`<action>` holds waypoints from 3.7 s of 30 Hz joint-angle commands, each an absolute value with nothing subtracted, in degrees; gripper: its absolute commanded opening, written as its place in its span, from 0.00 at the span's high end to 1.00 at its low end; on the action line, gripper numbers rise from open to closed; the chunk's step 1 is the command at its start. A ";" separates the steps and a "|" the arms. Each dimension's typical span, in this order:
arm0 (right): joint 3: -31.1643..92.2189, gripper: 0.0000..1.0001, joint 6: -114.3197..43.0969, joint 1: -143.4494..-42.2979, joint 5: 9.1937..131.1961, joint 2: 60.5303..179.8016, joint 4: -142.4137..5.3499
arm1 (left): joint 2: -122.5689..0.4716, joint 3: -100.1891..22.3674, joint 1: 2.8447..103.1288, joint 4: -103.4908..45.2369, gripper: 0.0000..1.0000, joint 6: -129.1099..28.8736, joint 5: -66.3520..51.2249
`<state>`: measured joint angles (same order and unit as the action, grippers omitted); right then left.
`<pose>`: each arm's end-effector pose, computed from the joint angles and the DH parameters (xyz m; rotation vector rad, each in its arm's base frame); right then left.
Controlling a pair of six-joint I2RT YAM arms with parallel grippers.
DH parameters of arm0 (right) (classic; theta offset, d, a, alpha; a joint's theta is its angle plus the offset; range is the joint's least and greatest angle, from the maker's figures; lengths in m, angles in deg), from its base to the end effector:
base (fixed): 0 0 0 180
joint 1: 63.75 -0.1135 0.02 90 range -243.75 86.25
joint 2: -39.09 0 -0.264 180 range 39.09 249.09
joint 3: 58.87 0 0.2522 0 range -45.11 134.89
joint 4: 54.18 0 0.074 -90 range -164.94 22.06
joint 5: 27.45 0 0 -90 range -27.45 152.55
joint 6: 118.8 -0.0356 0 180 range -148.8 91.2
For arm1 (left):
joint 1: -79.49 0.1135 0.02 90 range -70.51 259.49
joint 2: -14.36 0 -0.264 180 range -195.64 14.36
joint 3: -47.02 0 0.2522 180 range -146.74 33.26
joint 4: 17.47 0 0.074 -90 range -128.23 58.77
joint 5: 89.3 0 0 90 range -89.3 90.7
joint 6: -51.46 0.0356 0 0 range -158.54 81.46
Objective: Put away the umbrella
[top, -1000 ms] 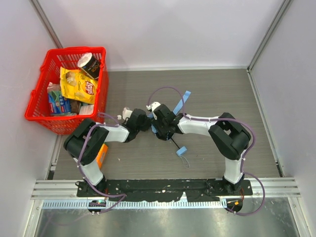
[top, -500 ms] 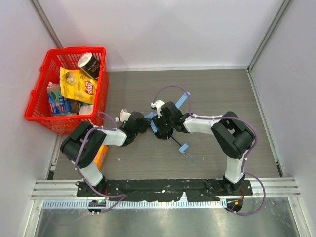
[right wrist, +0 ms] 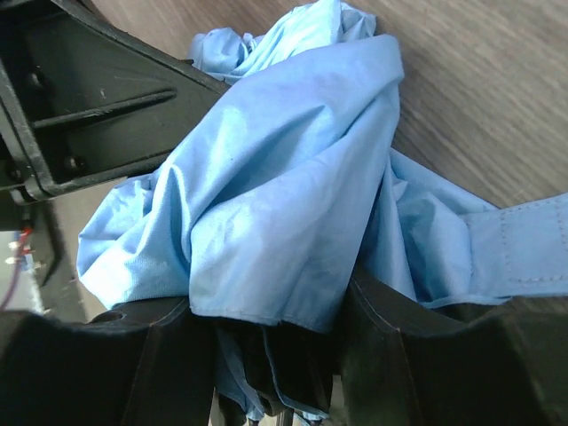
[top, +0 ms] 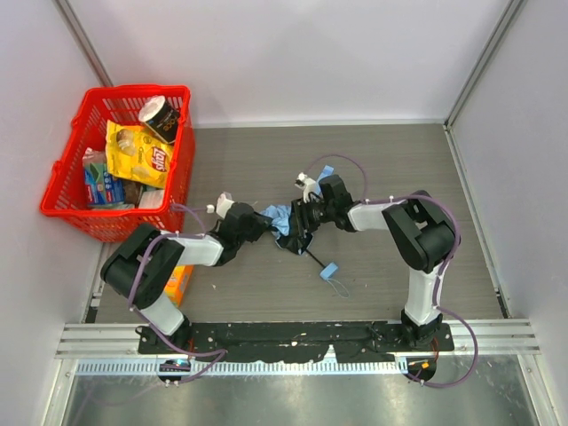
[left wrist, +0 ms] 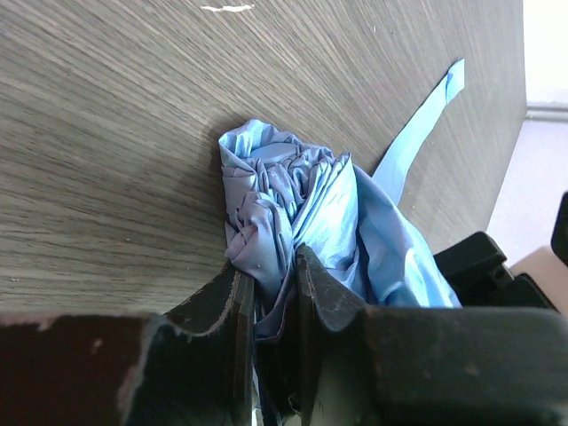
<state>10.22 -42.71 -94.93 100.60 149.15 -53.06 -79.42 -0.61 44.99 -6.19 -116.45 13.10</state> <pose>0.3132 0.2152 0.1307 -0.7194 2.2406 1.1566 0.2527 -0.1644 0.1329 -0.9713 2.0877 -0.8584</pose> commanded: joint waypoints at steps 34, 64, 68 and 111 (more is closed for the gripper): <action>9.65 0.99 -35.21 -102.77 74.07 150.36 -71.45 | -86.60 -37.62 54.79 -66.85 0.00 -111.67 -4.32; 10.26 0.99 -34.42 -102.77 73.72 150.53 -72.24 | -83.12 -21.52 48.81 -40.83 0.28 -109.47 -11.52; 10.53 0.99 -34.25 -102.68 74.59 150.71 -72.42 | -82.85 -15.80 48.90 -35.55 0.46 -108.06 -10.47; 21.86 0.40 -55.77 -95.12 77.06 135.49 -77.61 | -94.10 -0.67 49.52 -12.86 1.00 -106.48 -3.70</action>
<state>16.54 -49.11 -94.77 82.76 132.84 -82.35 -89.52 -4.06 49.84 4.73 -112.05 -12.34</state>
